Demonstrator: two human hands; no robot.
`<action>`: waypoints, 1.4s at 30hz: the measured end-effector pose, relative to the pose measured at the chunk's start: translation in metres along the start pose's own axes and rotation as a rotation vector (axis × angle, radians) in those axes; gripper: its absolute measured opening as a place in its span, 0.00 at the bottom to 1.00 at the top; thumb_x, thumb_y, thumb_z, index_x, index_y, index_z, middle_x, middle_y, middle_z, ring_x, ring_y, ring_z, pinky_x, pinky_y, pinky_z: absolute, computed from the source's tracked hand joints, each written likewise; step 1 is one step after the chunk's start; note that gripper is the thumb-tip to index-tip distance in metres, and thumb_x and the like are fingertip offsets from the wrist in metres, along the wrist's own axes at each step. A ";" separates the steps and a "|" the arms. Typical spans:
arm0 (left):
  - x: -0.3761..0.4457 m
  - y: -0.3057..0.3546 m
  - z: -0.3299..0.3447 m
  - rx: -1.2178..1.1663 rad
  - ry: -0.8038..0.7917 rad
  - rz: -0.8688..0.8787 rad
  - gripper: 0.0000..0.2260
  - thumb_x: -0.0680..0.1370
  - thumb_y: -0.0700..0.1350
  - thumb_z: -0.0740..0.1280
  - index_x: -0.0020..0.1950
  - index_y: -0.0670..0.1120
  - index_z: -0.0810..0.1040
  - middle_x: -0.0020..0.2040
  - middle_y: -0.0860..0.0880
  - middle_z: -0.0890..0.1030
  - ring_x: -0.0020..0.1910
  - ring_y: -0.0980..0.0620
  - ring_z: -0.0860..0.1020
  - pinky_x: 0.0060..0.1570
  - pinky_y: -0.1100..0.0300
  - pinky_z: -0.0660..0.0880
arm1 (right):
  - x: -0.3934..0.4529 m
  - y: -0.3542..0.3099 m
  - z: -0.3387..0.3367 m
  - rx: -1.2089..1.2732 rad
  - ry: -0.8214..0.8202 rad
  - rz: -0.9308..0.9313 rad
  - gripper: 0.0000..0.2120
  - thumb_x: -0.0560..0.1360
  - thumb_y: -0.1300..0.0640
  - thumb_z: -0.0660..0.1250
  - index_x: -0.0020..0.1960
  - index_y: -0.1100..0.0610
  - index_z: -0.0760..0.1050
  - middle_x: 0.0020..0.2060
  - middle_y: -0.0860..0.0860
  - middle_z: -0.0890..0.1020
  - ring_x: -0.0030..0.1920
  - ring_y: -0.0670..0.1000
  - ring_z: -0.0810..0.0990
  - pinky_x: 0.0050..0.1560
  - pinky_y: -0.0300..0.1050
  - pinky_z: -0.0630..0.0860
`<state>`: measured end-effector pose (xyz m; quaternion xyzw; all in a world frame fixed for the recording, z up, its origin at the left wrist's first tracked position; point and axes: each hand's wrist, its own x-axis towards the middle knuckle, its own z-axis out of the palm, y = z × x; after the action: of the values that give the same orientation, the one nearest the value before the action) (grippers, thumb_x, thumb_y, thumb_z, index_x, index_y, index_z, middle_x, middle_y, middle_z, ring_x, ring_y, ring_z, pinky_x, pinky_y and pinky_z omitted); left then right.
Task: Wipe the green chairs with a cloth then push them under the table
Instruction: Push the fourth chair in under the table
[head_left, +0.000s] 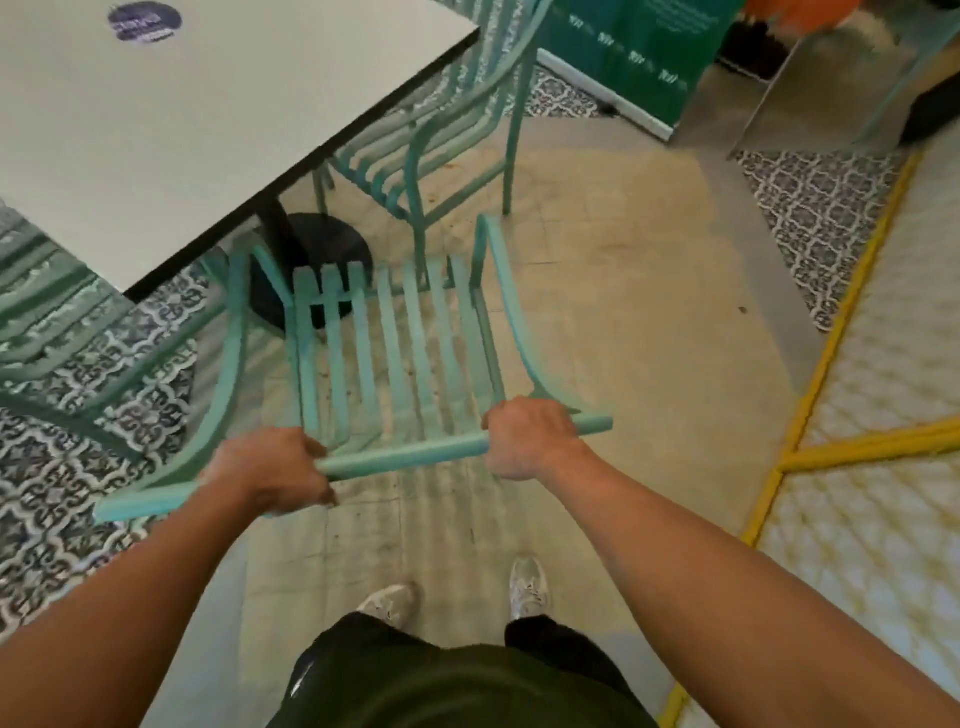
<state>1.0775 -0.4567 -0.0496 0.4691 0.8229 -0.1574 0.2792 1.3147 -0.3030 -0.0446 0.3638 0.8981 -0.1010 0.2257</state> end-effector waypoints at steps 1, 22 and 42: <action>-0.007 0.001 0.007 0.024 0.117 -0.080 0.27 0.57 0.68 0.63 0.53 0.62 0.81 0.44 0.54 0.82 0.43 0.50 0.79 0.42 0.57 0.75 | 0.004 0.005 0.002 0.000 0.015 -0.041 0.16 0.66 0.50 0.62 0.52 0.53 0.77 0.47 0.52 0.82 0.47 0.57 0.81 0.40 0.48 0.71; -0.090 0.123 0.071 -0.135 0.203 -0.211 0.12 0.63 0.57 0.67 0.42 0.53 0.77 0.32 0.53 0.72 0.32 0.52 0.71 0.32 0.58 0.64 | -0.014 0.096 -0.001 -0.240 -0.075 -0.251 0.23 0.63 0.48 0.59 0.57 0.45 0.77 0.48 0.48 0.80 0.49 0.55 0.78 0.44 0.48 0.73; -0.072 0.113 0.065 -0.206 0.262 -0.297 0.16 0.68 0.63 0.62 0.42 0.54 0.82 0.31 0.55 0.74 0.29 0.55 0.71 0.29 0.59 0.64 | 0.059 0.125 -0.034 -0.306 -0.016 -0.352 0.28 0.62 0.49 0.58 0.61 0.40 0.75 0.52 0.47 0.81 0.53 0.54 0.79 0.49 0.47 0.73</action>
<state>1.2239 -0.4818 -0.0571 0.3280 0.9240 -0.0498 0.1900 1.3531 -0.1660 -0.0454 0.1625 0.9507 -0.0044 0.2642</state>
